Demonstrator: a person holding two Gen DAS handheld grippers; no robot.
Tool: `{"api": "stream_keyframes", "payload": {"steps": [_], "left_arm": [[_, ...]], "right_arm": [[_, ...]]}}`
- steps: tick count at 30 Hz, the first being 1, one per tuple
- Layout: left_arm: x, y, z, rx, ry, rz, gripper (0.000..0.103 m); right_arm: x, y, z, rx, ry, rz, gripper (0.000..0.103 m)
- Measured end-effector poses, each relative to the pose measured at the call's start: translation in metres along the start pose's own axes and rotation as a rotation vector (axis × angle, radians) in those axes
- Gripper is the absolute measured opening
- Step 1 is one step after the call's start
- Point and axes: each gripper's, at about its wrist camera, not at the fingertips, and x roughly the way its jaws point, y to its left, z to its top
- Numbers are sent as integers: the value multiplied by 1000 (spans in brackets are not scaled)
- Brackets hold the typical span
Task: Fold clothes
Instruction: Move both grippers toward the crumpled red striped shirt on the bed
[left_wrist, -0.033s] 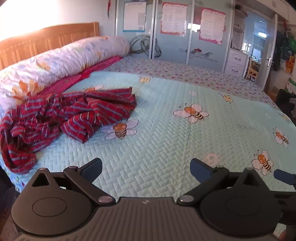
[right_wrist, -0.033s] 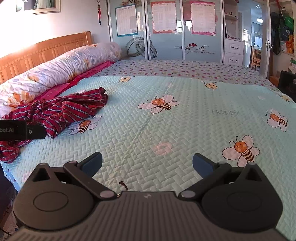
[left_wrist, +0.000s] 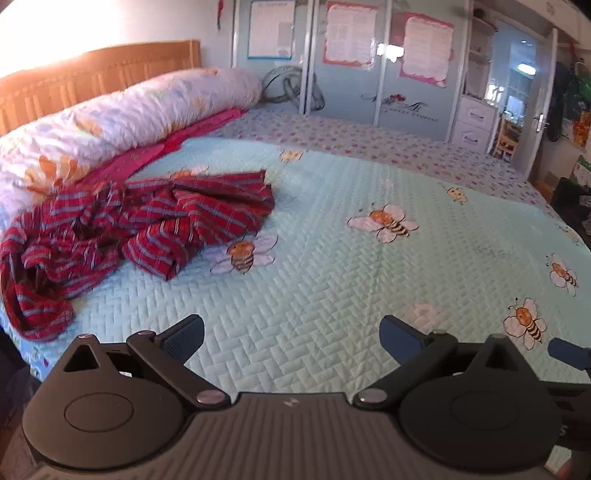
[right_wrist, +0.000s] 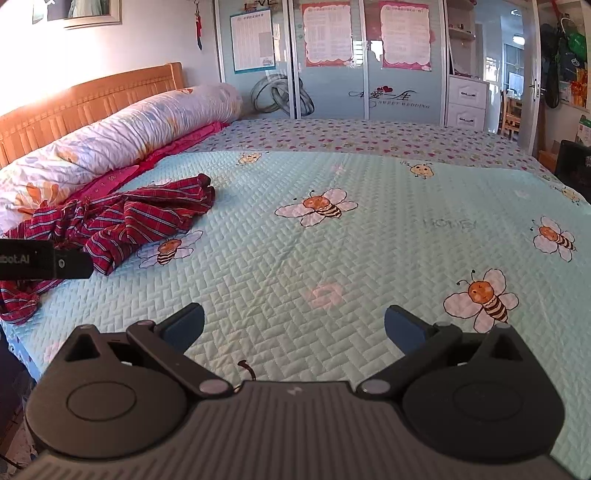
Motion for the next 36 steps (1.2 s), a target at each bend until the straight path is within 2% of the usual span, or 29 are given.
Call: {"api": "stream_keyframes", "payload": {"steps": [7,11,15,19,21,24,26,29,33,36], "left_arm": [[22,21,-11,-56,102,59,103],[35,33,-17,-87,160,92,103],[48,45,-24,-119,218,126,103],[61,58,-30,-154,277,160,102],[76,74,-34,-202,321,183,94],[96,94,-28,-272,350,201,89],[110,107,-22,-317,361,211,91],[130,128,-8,-351,367,246,91],[145,160,16,-334,386,362,91],[134,197,35,-404,314,481,91]], "right_arm": [[0,3,-3,-31,-3,0,103],[9,13,-7,-73,45,-19,103],[29,26,-4,-104,76,0,103],[54,65,22,-226,29,69,103],[68,84,39,-270,-4,108,103],[103,123,67,-386,-37,151,103],[132,146,82,-440,3,156,103],[166,166,100,-432,100,208,103],[193,196,122,-454,164,277,103],[199,230,138,-501,152,345,103]]}}
